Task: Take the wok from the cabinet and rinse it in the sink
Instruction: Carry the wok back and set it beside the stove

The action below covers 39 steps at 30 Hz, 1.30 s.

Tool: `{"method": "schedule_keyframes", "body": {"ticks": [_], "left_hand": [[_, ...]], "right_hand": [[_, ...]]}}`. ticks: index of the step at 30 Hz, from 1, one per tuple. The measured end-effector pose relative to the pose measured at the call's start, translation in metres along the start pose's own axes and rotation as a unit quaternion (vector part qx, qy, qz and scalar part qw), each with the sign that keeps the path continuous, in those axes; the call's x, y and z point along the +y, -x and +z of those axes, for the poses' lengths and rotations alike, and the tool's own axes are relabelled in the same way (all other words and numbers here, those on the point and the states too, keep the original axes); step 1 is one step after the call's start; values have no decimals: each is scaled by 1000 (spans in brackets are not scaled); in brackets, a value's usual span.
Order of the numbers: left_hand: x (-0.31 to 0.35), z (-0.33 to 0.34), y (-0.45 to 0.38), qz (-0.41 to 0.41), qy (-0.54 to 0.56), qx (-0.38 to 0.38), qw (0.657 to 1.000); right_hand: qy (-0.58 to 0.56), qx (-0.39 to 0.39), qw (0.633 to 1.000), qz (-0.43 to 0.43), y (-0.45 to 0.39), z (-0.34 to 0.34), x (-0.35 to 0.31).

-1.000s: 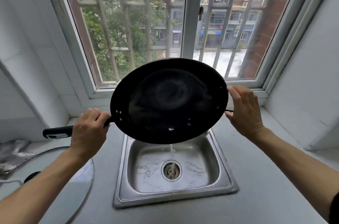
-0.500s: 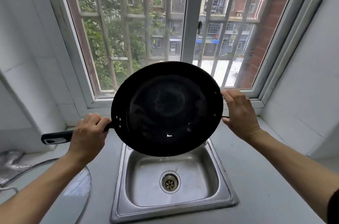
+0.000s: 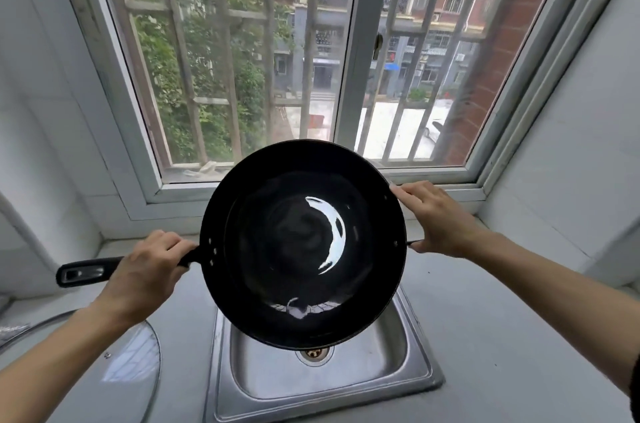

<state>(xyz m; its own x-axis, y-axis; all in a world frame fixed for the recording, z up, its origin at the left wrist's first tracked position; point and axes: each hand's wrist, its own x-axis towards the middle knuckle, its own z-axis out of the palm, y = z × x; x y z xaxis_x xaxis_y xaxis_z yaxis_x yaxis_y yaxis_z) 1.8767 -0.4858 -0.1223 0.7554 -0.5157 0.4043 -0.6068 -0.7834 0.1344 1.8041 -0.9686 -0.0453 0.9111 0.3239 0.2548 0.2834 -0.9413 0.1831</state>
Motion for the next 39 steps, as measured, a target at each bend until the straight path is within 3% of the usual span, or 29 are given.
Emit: {"method": "schedule_keyframes", "body": {"ticks": [10, 23, 31, 39], "left_hand": [[44, -27, -16, 48, -43, -30, 997], [213, -7, -19, 152, -36, -57, 986], [296, 33, -44, 273, 26, -82, 958], [375, 74, -70, 425, 108, -64, 896]], "right_hand": [[-28, -28, 999, 3, 56, -26, 34], [-73, -82, 991, 81, 244, -38, 109], [-80, -151, 963, 210, 377, -58, 112], [-34, -173, 910, 374, 504, -110, 46]]}}
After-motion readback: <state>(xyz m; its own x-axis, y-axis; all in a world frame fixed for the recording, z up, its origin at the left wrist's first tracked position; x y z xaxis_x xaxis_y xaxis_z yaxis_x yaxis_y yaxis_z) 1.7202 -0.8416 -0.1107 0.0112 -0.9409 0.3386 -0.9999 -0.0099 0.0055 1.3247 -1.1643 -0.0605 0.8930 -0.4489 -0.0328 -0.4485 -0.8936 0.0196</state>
